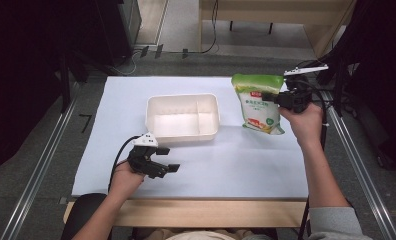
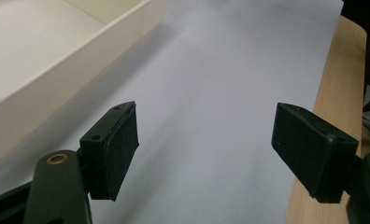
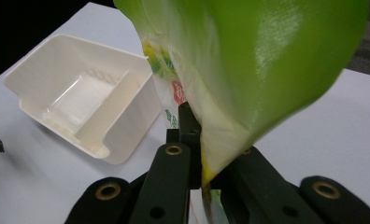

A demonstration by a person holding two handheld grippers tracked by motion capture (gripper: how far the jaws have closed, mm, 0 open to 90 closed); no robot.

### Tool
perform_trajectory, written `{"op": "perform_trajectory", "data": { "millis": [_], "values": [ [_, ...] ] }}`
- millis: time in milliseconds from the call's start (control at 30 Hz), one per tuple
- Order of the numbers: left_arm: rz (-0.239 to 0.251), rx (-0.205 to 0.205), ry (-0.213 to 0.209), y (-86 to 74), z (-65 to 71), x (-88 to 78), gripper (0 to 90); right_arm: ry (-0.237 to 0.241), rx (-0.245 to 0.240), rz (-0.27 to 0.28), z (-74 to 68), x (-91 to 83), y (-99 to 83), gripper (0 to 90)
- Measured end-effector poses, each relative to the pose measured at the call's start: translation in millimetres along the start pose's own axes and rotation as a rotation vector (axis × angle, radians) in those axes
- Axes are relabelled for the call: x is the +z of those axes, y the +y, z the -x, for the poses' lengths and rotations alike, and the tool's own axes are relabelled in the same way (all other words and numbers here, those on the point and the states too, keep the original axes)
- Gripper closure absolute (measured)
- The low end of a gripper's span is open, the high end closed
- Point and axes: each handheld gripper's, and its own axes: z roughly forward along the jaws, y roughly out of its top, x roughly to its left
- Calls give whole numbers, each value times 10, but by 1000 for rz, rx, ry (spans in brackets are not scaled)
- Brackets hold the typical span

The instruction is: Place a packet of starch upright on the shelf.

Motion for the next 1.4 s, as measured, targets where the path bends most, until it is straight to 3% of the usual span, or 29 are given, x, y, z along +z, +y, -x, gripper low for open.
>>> {"op": "perform_trajectory", "data": {
  "millis": [333, 800, 1100, 1400],
  "values": [
    [-2, -1, 1, 2, 4, -2, 235, 38, 1, 29, -47, -160, 50, 900],
    [-1, 4, -2, 12, 0, 11, 235, 86, -52, 4, -297, -43, 200, 900],
    [4, 7, -9, 19, -9, 19, 235, 91, -93, 12, -445, -115, 462, 900],
    [0, 3, -7, 20, -7, 23, 235, 126, -120, 7, -571, -146, 746, 900]
  ]
}}
